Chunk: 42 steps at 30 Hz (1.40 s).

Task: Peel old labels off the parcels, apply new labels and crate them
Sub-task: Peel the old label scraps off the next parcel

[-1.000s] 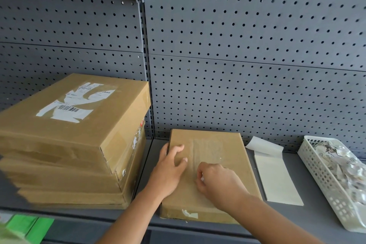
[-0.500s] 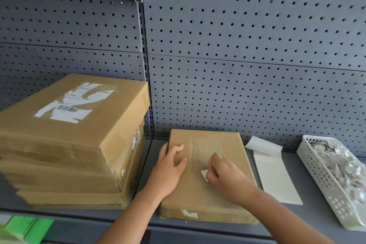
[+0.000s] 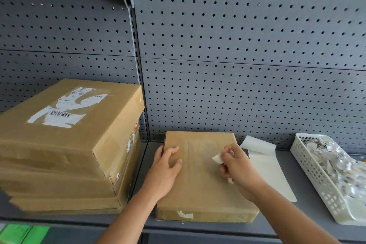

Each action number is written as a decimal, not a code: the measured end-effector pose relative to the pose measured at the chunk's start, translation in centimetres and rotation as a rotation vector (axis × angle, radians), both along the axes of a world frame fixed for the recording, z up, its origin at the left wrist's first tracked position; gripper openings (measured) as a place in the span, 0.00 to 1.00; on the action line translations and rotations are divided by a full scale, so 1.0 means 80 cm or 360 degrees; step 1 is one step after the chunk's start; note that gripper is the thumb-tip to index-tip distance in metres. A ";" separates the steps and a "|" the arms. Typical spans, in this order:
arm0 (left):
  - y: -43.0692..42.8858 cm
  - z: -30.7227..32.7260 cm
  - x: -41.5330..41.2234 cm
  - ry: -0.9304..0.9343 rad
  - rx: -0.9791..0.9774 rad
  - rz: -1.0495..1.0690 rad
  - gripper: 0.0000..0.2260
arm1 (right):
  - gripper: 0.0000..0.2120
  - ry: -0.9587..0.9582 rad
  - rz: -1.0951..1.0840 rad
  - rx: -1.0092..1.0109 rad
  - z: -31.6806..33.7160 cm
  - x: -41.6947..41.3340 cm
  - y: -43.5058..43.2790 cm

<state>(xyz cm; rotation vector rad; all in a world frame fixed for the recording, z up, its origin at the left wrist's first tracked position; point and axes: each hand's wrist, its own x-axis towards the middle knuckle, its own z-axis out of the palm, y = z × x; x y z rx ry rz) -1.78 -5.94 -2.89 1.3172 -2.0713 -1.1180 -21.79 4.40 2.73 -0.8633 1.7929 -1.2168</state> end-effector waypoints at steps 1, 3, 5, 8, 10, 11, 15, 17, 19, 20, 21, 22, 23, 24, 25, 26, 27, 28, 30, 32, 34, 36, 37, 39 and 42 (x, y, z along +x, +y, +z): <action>-0.001 -0.001 0.001 0.0002 -0.0006 -0.0002 0.18 | 0.07 -0.0041 -0.0015 0.0008 0.001 -0.006 0.002; -0.002 -0.002 0.003 0.0013 -0.0012 -0.0003 0.18 | 0.13 -0.0167 -0.0053 -0.0018 0.004 -0.019 0.006; -0.003 -0.004 0.004 0.0024 -0.0031 -0.0004 0.17 | 0.17 -0.0338 -0.0116 -0.0140 0.013 -0.034 0.015; -0.007 -0.008 0.006 0.0020 -0.0056 -0.0001 0.17 | 0.15 -0.0418 -0.0209 -0.0268 0.032 -0.064 0.034; -0.011 -0.011 0.005 0.0010 -0.0072 -0.0012 0.17 | 0.13 -0.0386 -0.0268 -0.0304 0.042 -0.089 0.050; -0.012 -0.013 0.004 0.0008 -0.0080 -0.0018 0.16 | 0.13 -0.0354 -0.0320 -0.0319 0.045 -0.102 0.058; -0.013 -0.016 -0.002 -0.0003 -0.0080 -0.0038 0.16 | 0.15 -0.0111 -0.0502 -0.0303 0.055 -0.149 0.095; -0.013 -0.016 -0.002 -0.0010 -0.0080 -0.0036 0.17 | 0.16 -0.0035 -0.0594 -0.0333 0.060 -0.170 0.109; -0.014 -0.015 -0.002 -0.0022 -0.0073 -0.0036 0.17 | 0.17 0.0153 -0.0717 -0.0306 0.066 -0.191 0.122; -0.014 -0.015 -0.002 -0.0025 -0.0066 -0.0034 0.17 | 0.18 0.0278 -0.0787 -0.0276 0.068 -0.204 0.129; -0.015 -0.015 -0.002 -0.0027 -0.0063 -0.0033 0.16 | 0.19 0.0427 -0.0857 -0.0235 0.070 -0.215 0.135; -0.015 -0.015 -0.002 -0.0028 -0.0064 -0.0032 0.16 | 0.19 0.0608 -0.0917 -0.0176 0.070 -0.228 0.142; -0.015 -0.015 -0.002 -0.0027 -0.0068 -0.0030 0.16 | 0.20 0.0809 -0.0967 -0.0104 0.071 -0.239 0.149; -0.016 -0.015 -0.002 -0.0028 -0.0072 -0.0026 0.17 | 0.19 0.1002 -0.0995 -0.0038 0.071 -0.249 0.156; -0.015 -0.015 -0.002 -0.0031 -0.0075 -0.0020 0.17 | 0.19 0.1171 -0.1014 0.0002 0.071 -0.258 0.161; -0.016 -0.015 -0.002 -0.0036 -0.0074 -0.0016 0.17 | 0.19 0.1298 -0.1021 0.0026 0.069 -0.267 0.166; -0.016 -0.015 -0.002 -0.0041 -0.0074 -0.0013 0.17 | 0.18 0.1381 -0.1014 0.0039 0.067 -0.273 0.169; -0.017 -0.015 -0.003 -0.0045 -0.0077 -0.0014 0.17 | 0.17 0.1431 -0.0992 0.0058 0.064 -0.280 0.171; -0.017 -0.013 -0.002 -0.0055 -0.0077 -0.0020 0.17 | 0.16 0.1542 -0.0928 0.0119 0.054 -0.294 0.173; -0.017 -0.012 -0.003 -0.0075 -0.0062 -0.0018 0.17 | 0.14 0.1672 -0.0879 0.0223 0.044 -0.307 0.172; -0.015 -0.010 -0.004 -0.0097 -0.0058 -0.0017 0.18 | 0.14 0.1765 -0.0857 0.0339 0.035 -0.317 0.172; -0.013 -0.008 -0.005 -0.0096 -0.0055 -0.0020 0.17 | 0.15 0.1826 -0.0840 0.0471 0.028 -0.321 0.173; -0.013 -0.007 -0.005 -0.0085 -0.0055 -0.0022 0.17 | 0.16 0.1835 -0.0822 0.0534 0.024 -0.322 0.174; -0.011 -0.006 -0.005 -0.0052 -0.0058 -0.0025 0.16 | 0.15 0.1827 -0.0772 0.0585 0.014 -0.323 0.175; -0.008 -0.002 -0.006 -0.0053 -0.0049 -0.0021 0.16 | 0.11 0.1750 -0.0738 0.0526 -0.002 -0.328 0.178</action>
